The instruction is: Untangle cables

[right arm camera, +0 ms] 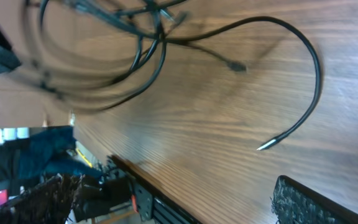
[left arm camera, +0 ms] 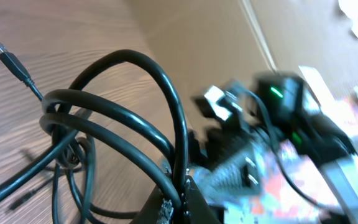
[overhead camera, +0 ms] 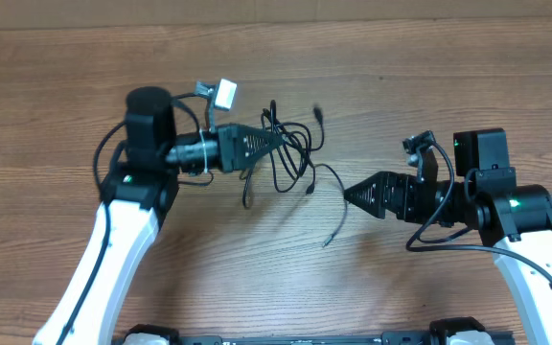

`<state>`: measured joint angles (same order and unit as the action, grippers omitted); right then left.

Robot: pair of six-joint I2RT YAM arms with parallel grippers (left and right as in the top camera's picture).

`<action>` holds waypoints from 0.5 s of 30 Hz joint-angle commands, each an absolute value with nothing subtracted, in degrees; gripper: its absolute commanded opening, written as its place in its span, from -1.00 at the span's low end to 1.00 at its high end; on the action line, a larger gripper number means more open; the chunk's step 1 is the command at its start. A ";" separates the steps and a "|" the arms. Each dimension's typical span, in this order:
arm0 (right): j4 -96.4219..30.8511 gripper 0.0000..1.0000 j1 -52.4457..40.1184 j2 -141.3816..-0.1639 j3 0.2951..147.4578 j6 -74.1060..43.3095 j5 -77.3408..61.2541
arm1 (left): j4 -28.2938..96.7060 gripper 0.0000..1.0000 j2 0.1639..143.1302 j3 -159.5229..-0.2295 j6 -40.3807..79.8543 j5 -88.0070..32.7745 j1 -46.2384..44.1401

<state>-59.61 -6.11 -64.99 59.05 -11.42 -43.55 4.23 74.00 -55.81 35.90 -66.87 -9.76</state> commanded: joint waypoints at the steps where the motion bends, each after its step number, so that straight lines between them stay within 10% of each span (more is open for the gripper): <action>1: -57.39 1.00 -6.90 -64.36 58.83 -14.90 -46.39 | 4.16 -0.91 70.52 -56.40 29.43 -74.30 -10.17; 15: -46.26 1.00 -19.22 -65.19 58.83 -33.89 -29.93 | 4.34 -0.92 68.66 -56.40 28.29 -79.57 -10.20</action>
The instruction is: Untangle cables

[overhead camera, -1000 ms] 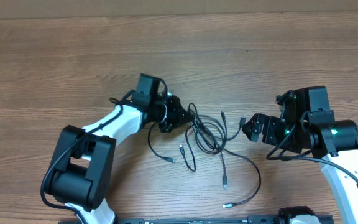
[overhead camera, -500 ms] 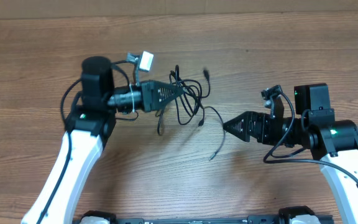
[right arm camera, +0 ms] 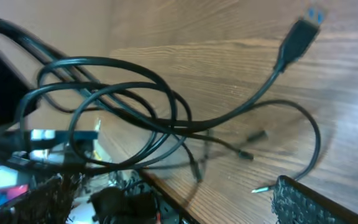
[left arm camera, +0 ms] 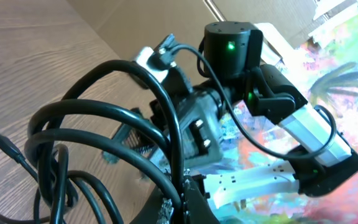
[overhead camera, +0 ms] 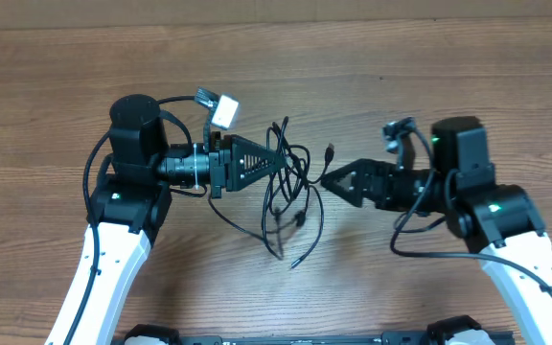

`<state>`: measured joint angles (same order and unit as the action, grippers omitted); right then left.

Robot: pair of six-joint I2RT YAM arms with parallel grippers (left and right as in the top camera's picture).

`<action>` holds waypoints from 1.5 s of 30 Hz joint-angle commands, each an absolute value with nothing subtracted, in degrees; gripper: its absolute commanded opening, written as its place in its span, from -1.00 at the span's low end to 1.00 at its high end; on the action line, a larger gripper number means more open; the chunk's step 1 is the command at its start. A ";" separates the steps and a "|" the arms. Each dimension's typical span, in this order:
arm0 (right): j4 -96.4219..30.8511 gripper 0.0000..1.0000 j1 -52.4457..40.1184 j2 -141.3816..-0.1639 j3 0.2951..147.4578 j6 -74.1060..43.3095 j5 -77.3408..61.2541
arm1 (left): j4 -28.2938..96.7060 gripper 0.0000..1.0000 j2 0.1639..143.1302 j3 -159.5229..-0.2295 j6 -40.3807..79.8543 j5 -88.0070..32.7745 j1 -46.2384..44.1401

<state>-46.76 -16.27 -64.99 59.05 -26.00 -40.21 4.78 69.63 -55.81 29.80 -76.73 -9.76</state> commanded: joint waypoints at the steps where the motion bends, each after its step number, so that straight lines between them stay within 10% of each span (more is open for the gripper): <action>1: -45.76 1.00 -20.69 -65.65 58.83 -34.33 -27.29 | 4.21 -0.92 68.64 -56.40 28.29 -80.16 -10.20; 11: -39.92 1.00 -23.46 -64.71 58.83 -3.33 -24.49 | 4.38 -0.92 68.66 -56.40 25.89 -90.65 -9.67; 31: -34.83 0.98 -23.51 -64.66 58.83 18.50 -40.82 | 6.52 -0.91 68.73 -56.40 25.93 -89.60 -9.52; 45: -31.73 -0.92 -23.40 -68.12 58.83 18.41 -42.57 | 7.05 -0.92 68.73 -56.40 25.87 -89.54 -10.52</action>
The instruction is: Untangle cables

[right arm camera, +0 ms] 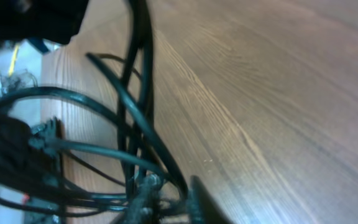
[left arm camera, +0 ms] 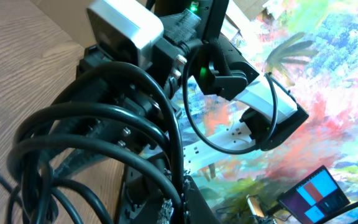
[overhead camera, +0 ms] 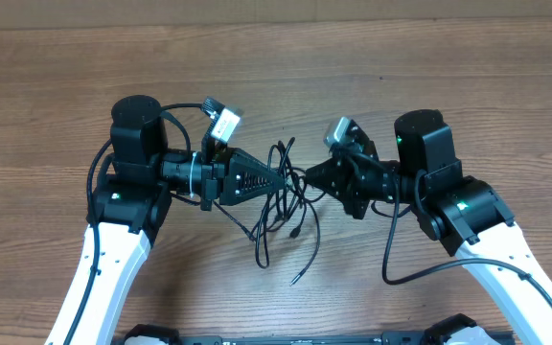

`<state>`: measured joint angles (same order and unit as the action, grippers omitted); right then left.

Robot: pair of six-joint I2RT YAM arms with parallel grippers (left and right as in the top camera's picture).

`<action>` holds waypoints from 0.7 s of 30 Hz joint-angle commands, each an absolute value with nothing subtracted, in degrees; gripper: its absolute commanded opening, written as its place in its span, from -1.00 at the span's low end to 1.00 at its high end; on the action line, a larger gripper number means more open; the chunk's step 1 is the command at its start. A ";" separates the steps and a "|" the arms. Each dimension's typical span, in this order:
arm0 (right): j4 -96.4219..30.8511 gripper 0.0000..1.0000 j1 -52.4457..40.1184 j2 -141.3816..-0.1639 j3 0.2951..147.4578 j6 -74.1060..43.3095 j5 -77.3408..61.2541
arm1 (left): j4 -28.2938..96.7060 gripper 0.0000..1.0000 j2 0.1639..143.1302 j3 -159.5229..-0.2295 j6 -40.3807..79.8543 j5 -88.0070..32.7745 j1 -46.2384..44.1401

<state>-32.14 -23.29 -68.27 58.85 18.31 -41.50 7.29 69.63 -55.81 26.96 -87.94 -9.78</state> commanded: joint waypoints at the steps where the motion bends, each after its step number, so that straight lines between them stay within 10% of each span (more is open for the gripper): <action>1: -31.46 -0.92 -23.40 -68.10 58.85 18.28 -43.48 | 7.05 -0.92 68.73 -56.40 25.87 -89.54 -10.52; 9: -28.88 -0.92 -23.40 -68.12 58.85 18.35 -52.03 | 7.05 -0.92 68.73 -56.40 25.87 -89.56 -10.52; 10: -28.93 -0.81 -23.40 -68.12 58.85 18.33 -51.94 | 7.05 -0.92 68.73 -56.40 25.87 -89.56 -10.52; 13: -28.97 0.38 -23.40 -68.12 58.85 18.35 -51.33 | 7.05 -0.92 68.73 -56.40 25.87 -89.56 -10.52; 21: -28.80 0.17 -23.40 -69.12 58.85 24.47 -46.52 | 7.05 -0.91 68.73 -56.40 25.89 -90.24 -10.52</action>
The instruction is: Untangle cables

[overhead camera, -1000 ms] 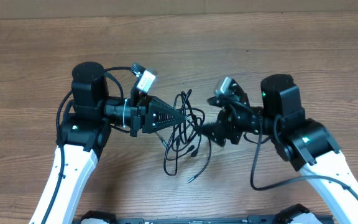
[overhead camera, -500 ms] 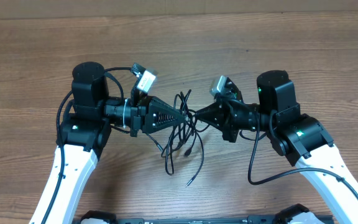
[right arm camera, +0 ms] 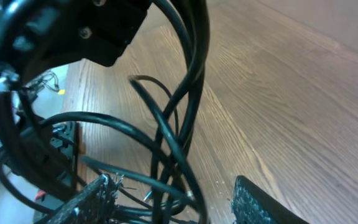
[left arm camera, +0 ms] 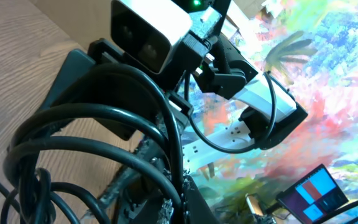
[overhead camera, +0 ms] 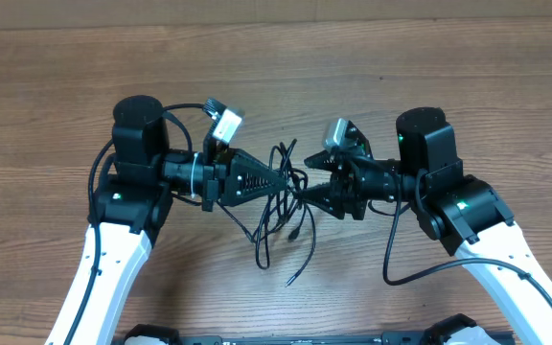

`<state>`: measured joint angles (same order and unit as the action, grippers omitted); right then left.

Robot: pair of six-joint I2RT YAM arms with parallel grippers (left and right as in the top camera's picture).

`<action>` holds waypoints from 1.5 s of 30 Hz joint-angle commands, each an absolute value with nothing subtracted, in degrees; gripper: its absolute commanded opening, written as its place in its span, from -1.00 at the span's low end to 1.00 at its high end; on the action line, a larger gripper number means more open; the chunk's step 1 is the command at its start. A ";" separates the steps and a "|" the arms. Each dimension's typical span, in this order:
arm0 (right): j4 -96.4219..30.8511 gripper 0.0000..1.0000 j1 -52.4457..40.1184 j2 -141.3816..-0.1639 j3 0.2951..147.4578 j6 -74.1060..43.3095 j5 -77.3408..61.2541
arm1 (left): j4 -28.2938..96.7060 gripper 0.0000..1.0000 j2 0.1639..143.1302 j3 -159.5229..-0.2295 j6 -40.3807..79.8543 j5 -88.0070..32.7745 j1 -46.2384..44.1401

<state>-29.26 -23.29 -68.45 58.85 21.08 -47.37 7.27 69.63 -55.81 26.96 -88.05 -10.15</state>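
A tangle of thin black cables (overhead camera: 286, 206) hangs over the middle of the wooden table, its loose ends trailing toward the front edge. My left gripper (overhead camera: 281, 182) is shut on several loops of the bundle; in the left wrist view those loops (left arm camera: 104, 115) arch up out of the closed jaws (left arm camera: 178, 193). My right gripper (overhead camera: 303, 195) faces it from the right, tip to tip. It is open, and cable strands (right arm camera: 194, 106) run between its fingers (right arm camera: 86, 202).
The bare wooden table (overhead camera: 448, 96) stretches all round the arms. A cardboard edge (overhead camera: 286, 10) runs along the far side. Two loose plug ends (overhead camera: 290, 281) lie on the wood in front of the tangle.
My right gripper has opened: its fingers were close together around the strands and now stand wide apart with the cables between them. The left gripper keeps its hold and has not moved.
My left gripper held the bundle at the left, and the right gripper stood open, well off to the right. The right gripper then came close to the tangle. Later it was in among the strands with its fingers narrow, and now it is open there.
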 commanded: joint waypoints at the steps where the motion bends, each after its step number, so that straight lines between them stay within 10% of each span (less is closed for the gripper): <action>1: -28.64 0.17 -23.40 -69.52 58.85 24.58 -46.54 | 7.16 -0.92 68.73 -56.40 25.91 -90.63 -10.55; 4: -27.90 0.12 -23.40 -70.96 58.85 24.56 -46.65 | 8.23 -0.92 68.71 -56.40 25.82 -90.63 -10.55; 10: -27.68 -0.92 -23.40 -72.40 58.85 25.89 -54.54 | 8.34 -0.92 68.71 -56.40 25.50 -90.63 -10.52; 22: -28.16 -0.92 -21.37 -71.48 58.85 24.88 -59.24 | 8.38 -0.92 68.73 -56.40 23.22 -90.63 -10.52; 45: -42.85 -0.92 18.17 -67.57 58.85 -4.89 -35.57 | 8.40 -0.92 68.88 -56.40 19.79 -90.45 -10.52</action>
<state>-42.11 16.49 -68.51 58.81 -1.80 -42.98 8.54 69.63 -55.81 21.96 -89.34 -10.15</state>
